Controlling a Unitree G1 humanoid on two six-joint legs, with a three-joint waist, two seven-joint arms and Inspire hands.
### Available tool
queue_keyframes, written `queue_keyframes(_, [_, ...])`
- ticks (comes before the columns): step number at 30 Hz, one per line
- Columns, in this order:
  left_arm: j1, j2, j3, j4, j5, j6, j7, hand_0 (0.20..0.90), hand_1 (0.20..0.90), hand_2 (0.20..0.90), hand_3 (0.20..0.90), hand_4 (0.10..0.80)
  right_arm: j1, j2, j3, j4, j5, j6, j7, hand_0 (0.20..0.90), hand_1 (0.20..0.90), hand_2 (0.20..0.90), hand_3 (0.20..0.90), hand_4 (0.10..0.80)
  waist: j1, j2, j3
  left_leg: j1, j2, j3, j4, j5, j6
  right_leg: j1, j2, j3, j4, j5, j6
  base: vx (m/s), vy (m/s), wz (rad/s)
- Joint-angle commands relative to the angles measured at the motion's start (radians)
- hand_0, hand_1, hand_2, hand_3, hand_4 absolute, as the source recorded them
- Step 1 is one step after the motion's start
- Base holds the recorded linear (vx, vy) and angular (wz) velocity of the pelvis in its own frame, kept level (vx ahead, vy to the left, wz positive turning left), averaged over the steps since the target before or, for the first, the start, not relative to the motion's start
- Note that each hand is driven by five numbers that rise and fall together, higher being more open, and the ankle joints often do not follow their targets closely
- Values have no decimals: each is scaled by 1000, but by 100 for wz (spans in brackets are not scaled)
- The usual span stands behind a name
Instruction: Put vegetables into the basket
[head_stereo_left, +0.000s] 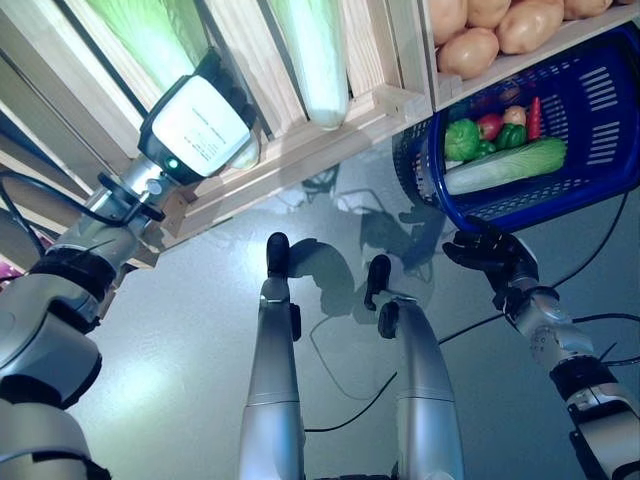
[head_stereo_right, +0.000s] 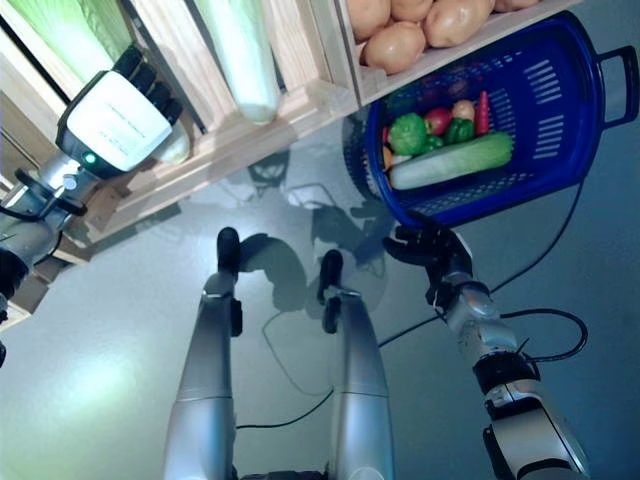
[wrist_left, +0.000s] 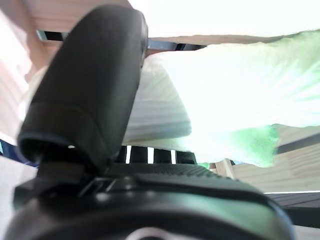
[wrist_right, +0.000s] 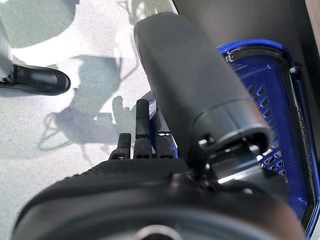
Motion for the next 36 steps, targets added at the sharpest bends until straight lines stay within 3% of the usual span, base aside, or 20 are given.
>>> queue_keyframes(1, [-113,-30,79,104,-57,48,15,300,300,300,300,400,1,-74,-58,-47,52,-66,-17,900,900,900,900,800,-43,42,2,83,-35,104,-18,-64,87,121,43,-30,-135,122,-41,-8,-51,3])
queue_keyframes(10, [-28,-4,162,-27,-68,35,98,300,300,300,300,400,84,4,-45,-105,12,-80,-41,900,900,900,900,800,-42,64,2,269,-42,104,-113,-33,71,303,48,-34,-232,115,-35,24,-55,2])
queue_keyframes(16, [33,7,206,-120,-69,13,108,300,300,300,300,400,108,24,-42,-97,-30,-69,-46,900,900,900,900,800,-28,81,2,403,-68,104,-179,-21,68,456,21,-62,-325,123,-37,47,-28,-4])
queue_keyframes(21, [106,10,279,-183,-189,-23,185,300,300,300,300,400,149,42,-51,-87,-33,-80,-32,900,900,900,900,800,-14,90,1,509,-82,104,-223,-17,69,570,4,-85,-372,122,-33,50,-37,-5])
queue_keyframes(26, [209,-40,373,-252,-287,-94,224,300,300,300,300,400,193,84,-56,-79,-55,-86,-43,900,900,900,900,800,7,87,-26,592,-96,89,-267,-20,76,656,-8,-106,-414,116,-31,82,-48,0])
queue_keyframes(30, [307,-108,470,-297,-454,-251,216,300,300,300,300,400,215,113,-58,-71,-94,-94,-47,900,900,900,900,800,23,84,-49,647,-103,71,-294,-28,83,715,-8,-113,-447,112,-31,65,-43,7])
queue_keyframes(33, [414,-179,557,-373,-613,-382,150,300,300,300,300,400,254,141,-56,-90,-120,-111,-60,900,900,900,900,800,35,81,-70,685,-103,60,-314,-30,83,759,-7,-119,-476,114,-29,75,-42,7])
queue_keyframes(35, [502,-253,631,-444,-782,-498,18,300,300,300,300,400,283,163,-54,-112,-156,-121,-82,900,900,900,900,800,46,79,-87,716,-102,52,-343,-27,84,794,-9,-124,-505,119,-25,80,-28,4])
queue_keyframes(36, [503,-253,633,-447,-783,-498,16,300,300,300,300,400,283,162,-53,-113,-156,-121,-82,900,900,900,900,800,44,80,-90,714,-102,50,-346,-22,84,792,-9,-126,-509,123,-25,102,-24,3])
